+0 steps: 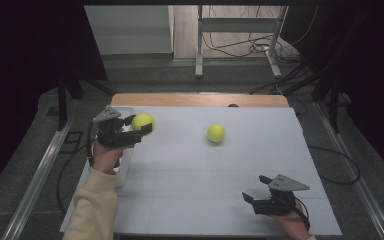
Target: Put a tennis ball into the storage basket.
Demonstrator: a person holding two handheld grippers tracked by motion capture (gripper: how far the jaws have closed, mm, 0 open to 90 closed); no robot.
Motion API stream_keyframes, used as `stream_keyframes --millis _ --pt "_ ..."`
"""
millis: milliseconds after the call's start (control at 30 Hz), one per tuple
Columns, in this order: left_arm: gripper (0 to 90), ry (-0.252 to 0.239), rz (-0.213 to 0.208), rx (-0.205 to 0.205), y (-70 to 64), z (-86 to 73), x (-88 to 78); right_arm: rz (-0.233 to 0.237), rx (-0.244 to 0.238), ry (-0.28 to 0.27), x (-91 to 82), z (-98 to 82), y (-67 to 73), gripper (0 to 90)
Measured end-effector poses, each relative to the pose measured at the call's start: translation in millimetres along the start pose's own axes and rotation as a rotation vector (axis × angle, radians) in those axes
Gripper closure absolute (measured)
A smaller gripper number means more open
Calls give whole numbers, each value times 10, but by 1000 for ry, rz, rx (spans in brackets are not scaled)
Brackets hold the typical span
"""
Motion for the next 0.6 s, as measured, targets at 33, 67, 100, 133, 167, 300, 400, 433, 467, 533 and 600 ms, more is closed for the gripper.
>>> stream_keyframes --millis 33,67,100,133,167,300,400,433,467,533,600 --pt "265 -1 1 -1 8 0 -4 0 0 0 0 0 0 127" --pt "265 -2 4 -2 15 1 -10 0 0 0 0 0 0 127" --pt "265 -2 4 -2 15 1 -10 0 0 1 1 -1 1 127" --pt "265 -7 8 -5 26 1 -20 0 0 1 1 -1 2 127" --pt "265 -10 11 -3 31 2 -27 0 0 1 0 -1 3 127" --pt "265 -21 23 1 46 10 -64 -1 -1 -1 -1 1 0 127" --pt "265 -27 32 -4 73 16 -91 -1 -1 0 0 1 1 127" --pt "265 -27 34 -5 85 19 -98 -1 -1 0 0 1 1 127" --pt "265 -25 41 -4 101 26 -111 -2 0 0 0 2 2 127" --pt "265 -34 55 -5 141 44 -158 -3 1 -5 -6 5 5 127" --pt "265 -37 57 -7 159 47 -172 -5 0 -7 -11 8 6 127"
Point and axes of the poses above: each handheld gripper's, and its own axes: x roughly forward along the jaws, z roughly out of its top, y roughly to its left, the point moved 3 cm from there along x, roughly forward along the jaws, and after that the axes turned 4 degrees about z, right-handed, at the moved point
